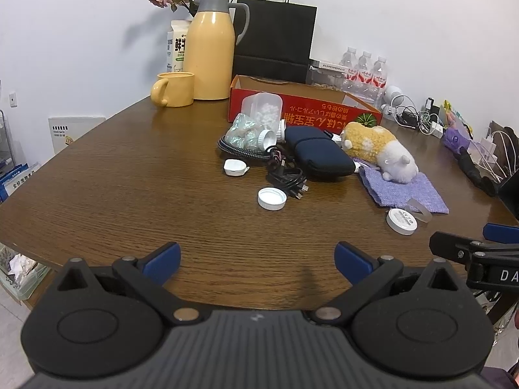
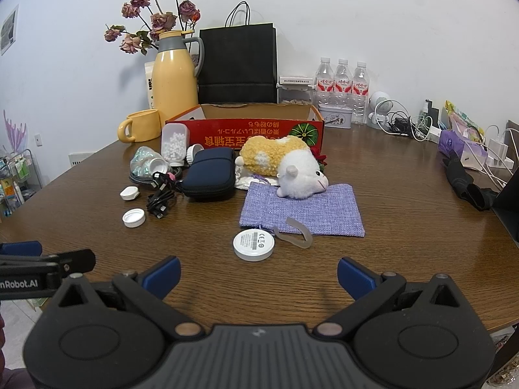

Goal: Organize objects

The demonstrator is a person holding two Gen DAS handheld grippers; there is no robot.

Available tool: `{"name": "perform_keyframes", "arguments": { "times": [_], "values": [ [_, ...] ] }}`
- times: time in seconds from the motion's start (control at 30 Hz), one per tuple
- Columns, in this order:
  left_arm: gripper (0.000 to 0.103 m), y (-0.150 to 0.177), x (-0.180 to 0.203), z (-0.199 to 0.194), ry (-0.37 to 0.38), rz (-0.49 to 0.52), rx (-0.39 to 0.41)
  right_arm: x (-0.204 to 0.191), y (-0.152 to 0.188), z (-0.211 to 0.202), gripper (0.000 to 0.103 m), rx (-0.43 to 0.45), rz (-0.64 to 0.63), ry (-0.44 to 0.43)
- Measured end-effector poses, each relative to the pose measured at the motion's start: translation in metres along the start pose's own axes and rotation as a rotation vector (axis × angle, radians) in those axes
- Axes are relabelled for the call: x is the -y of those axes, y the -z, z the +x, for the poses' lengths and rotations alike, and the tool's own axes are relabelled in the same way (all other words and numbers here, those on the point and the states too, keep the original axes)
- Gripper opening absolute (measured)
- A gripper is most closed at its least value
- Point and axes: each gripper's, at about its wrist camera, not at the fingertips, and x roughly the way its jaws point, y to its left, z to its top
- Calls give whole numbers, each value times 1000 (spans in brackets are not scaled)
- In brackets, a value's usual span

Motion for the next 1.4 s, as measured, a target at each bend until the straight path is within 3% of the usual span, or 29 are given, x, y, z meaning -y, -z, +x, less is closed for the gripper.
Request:
{"name": "perform_keyframes", "arguments": {
  "times": [0.6,1.07,1.23,1.4],
  "values": [
    [103,-2,-1,1,1,2,-1,-1,-2,-1,103,-3,-1,1],
    [103,-21,3,42,-22,16,-13,10,-2,36,103,-16,-50,24],
    [103,-27,5,60,-30,17,-28,23,-3,55,89,-11,-76,20],
    [103,-32,6,73,-40,9,-42,37,-12,72,69,-6,-66,-8]
  ]
}}
